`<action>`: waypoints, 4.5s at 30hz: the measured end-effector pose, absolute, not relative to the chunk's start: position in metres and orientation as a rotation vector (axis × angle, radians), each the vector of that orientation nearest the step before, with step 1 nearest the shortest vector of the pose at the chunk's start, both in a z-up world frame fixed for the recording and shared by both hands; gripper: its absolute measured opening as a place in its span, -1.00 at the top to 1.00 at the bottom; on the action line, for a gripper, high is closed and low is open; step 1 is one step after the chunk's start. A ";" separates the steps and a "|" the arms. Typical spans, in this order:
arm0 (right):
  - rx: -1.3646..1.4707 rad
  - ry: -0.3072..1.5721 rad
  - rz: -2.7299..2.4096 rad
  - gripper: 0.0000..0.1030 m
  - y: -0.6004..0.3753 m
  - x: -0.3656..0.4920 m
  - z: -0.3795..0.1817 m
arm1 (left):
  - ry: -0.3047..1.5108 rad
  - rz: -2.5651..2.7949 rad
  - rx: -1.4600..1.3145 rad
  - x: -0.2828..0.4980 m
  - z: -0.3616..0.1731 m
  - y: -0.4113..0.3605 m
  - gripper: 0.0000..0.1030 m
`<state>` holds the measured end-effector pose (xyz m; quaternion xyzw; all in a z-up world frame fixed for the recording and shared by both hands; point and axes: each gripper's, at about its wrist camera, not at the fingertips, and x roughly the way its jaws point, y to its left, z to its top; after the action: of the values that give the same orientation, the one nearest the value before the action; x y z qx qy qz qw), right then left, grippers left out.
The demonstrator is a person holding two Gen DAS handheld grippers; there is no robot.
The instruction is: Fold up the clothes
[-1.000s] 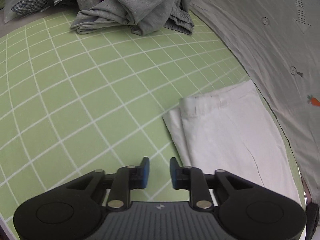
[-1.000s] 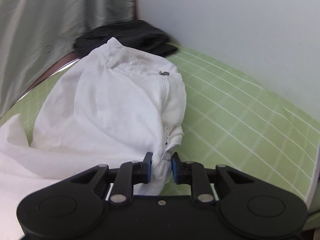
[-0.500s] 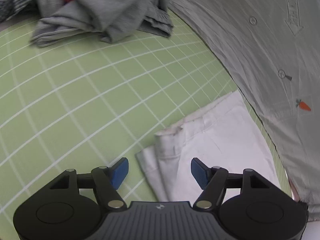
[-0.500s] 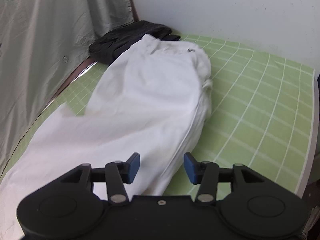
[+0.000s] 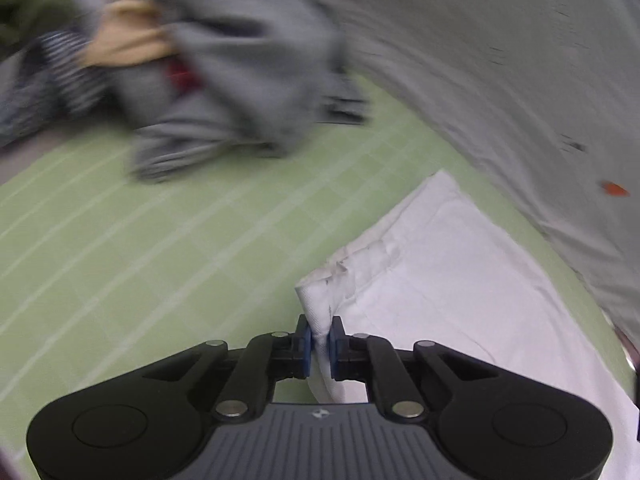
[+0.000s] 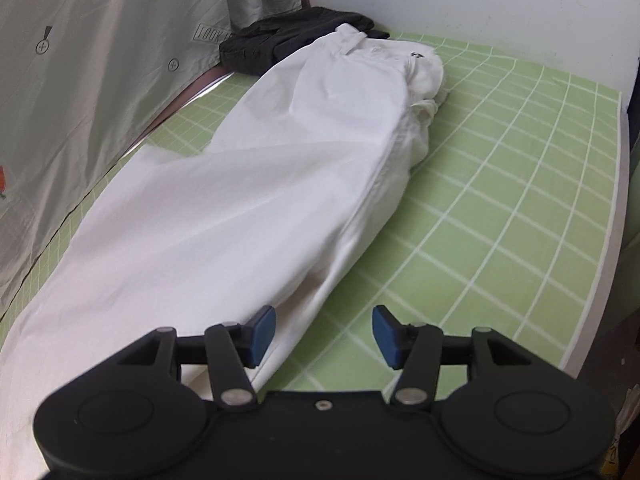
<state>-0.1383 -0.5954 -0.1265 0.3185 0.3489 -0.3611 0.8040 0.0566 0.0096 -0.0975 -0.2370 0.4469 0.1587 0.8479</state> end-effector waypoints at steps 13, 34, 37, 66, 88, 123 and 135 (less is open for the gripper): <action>0.734 0.791 -0.634 -0.42 -0.614 -0.131 -0.139 | 0.945 0.528 -0.559 -0.002 -0.100 0.033 0.13; 0.368 0.954 -0.450 -0.63 -0.604 -0.112 -0.143 | 1.014 0.552 -0.520 -0.028 -0.101 -0.034 -0.24; 0.223 1.002 -0.484 -0.63 -0.583 -0.114 -0.150 | 1.013 0.558 -0.522 -0.027 -0.101 -0.021 -0.24; 0.299 0.799 -0.691 -0.65 -0.503 -0.130 -0.115 | 0.987 0.353 -0.460 0.004 -0.115 0.037 -0.42; 0.333 0.905 -0.562 -0.84 -0.463 -0.109 -0.150 | 0.930 0.363 -0.466 0.000 -0.116 0.038 -0.36; 0.356 0.811 -0.864 -0.84 -0.619 -0.172 -0.120 | 1.087 -0.310 -0.256 -0.008 -0.100 -0.233 0.76; 0.275 0.806 -0.756 -0.84 -0.610 -0.125 -0.114 | 0.914 -0.238 -0.327 -0.009 -0.056 -0.209 0.01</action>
<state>-0.1245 -0.6100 -0.1145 0.1300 0.3814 -0.3578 0.8424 -0.0093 -0.2094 -0.0556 -0.1570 0.4381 -0.1142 0.8777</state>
